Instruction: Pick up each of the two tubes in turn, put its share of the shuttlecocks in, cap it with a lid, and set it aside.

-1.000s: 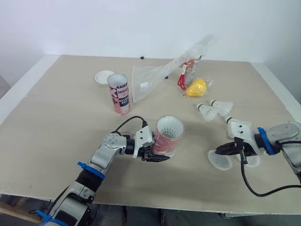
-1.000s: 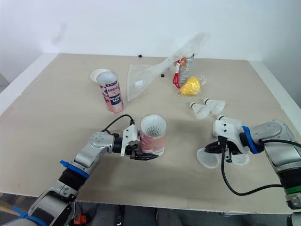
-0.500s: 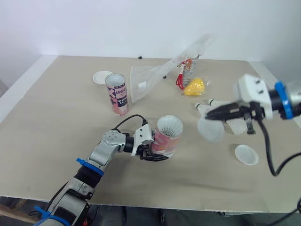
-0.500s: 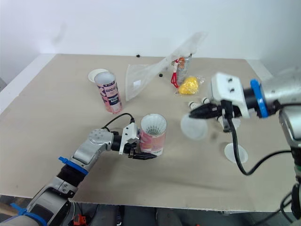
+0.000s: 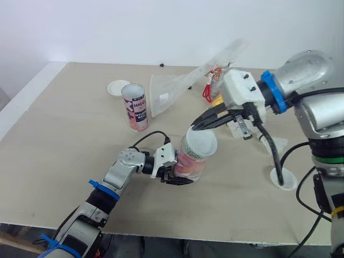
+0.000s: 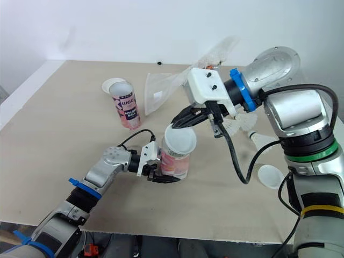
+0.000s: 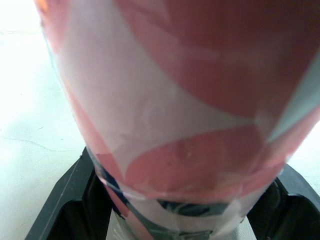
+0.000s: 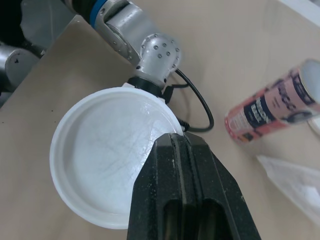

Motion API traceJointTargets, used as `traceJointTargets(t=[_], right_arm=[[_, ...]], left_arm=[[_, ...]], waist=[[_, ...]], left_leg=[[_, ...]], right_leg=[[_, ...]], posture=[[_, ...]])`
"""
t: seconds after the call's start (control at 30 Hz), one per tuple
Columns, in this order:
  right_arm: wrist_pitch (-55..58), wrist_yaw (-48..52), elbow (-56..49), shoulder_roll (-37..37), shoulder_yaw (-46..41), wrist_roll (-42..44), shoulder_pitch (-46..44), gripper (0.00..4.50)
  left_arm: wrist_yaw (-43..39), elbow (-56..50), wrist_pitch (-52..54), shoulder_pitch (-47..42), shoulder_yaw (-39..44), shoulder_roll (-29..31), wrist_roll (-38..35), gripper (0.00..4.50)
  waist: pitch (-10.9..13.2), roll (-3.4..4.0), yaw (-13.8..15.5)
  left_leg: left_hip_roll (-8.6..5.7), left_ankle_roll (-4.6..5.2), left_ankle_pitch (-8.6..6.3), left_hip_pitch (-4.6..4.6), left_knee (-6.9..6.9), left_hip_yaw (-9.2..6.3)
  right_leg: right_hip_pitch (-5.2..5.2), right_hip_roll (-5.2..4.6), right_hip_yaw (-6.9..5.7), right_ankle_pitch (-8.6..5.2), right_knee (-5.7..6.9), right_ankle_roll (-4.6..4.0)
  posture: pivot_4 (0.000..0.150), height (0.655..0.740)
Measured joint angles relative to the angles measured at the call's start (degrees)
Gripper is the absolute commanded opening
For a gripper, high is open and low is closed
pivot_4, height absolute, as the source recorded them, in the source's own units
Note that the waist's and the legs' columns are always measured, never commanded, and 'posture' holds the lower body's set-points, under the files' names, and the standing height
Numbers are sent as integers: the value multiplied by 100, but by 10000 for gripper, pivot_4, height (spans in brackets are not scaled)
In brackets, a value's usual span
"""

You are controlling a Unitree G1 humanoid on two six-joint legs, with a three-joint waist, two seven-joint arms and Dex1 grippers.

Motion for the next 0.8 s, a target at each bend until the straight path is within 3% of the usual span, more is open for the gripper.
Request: traceJointTargets(t=[0.8], right_arm=[[-537,113,288,333,311,-378,-22,326]], left_arm=[[34,20,5,1,12,9,-3,30996]], waist=[[0,1,-12]], left_leg=[[2,0,0,3,2,1]], right_leg=[[0,1,0,2,1,3]], posture=[[1500,7400]])
